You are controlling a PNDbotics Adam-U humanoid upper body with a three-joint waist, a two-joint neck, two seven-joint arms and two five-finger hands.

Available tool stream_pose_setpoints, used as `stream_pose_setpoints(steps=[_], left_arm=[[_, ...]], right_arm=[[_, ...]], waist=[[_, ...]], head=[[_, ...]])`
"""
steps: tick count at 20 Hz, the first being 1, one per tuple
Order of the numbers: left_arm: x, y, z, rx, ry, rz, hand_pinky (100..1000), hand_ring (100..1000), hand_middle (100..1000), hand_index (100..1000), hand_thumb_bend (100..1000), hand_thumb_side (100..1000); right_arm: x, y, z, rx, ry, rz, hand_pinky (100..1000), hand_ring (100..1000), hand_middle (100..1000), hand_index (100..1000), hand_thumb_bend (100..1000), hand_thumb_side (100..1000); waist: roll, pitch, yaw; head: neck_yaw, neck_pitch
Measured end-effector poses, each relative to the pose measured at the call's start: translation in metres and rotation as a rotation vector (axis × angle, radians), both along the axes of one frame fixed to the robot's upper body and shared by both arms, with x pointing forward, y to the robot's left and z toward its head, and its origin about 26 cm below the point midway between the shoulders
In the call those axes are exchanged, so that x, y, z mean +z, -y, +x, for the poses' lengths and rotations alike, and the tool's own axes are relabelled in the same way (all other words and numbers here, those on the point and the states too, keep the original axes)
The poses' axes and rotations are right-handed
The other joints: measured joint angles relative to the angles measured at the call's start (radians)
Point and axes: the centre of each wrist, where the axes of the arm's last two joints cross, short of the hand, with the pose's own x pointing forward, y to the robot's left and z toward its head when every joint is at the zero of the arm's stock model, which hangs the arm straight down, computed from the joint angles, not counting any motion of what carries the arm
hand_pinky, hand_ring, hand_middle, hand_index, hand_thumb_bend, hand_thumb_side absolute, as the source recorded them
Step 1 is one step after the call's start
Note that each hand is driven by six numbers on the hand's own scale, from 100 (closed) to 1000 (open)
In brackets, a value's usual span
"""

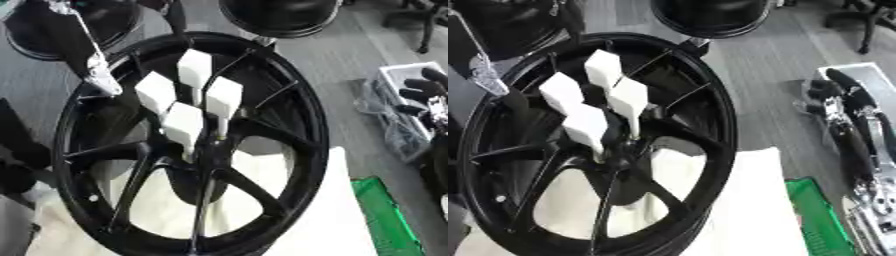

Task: Pull the pin out of the wheel hub.

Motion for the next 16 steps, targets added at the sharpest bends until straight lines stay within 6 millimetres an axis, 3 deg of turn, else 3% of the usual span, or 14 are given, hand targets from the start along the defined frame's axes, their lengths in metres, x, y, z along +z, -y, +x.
stream_pose_setpoints(steps=[6, 13, 16], left_arm=[[-0.014, -0.003, 0.014, 0.054, 0.015, 0.045, 838, 828, 737, 791, 722, 594], [-0.022, -0.004, 0.022, 0.074, 0.015, 0.060, 832, 823, 733, 781, 743, 587], [-0.025, -0.005, 0.023, 0.079, 0.015, 0.069, 827, 823, 745, 799, 740, 544]], right_arm=[[0.002, -0.001, 0.001, 0.009, 0.001, -0.001, 745, 805, 755, 888, 100, 697], [0.001, -0.002, 0.001, 0.015, -0.005, -0.003, 745, 804, 755, 889, 100, 696], [0.002, -0.002, 0.001, 0.015, -0.005, -0.004, 745, 805, 755, 889, 100, 698]], waist=[[0.000, 0.000, -0.006], [0.002, 0.000, -0.008], [0.002, 0.000, -0.011]], head=[[0.002, -0.001], [0.007, -0.007], [0.011, -0.007]])
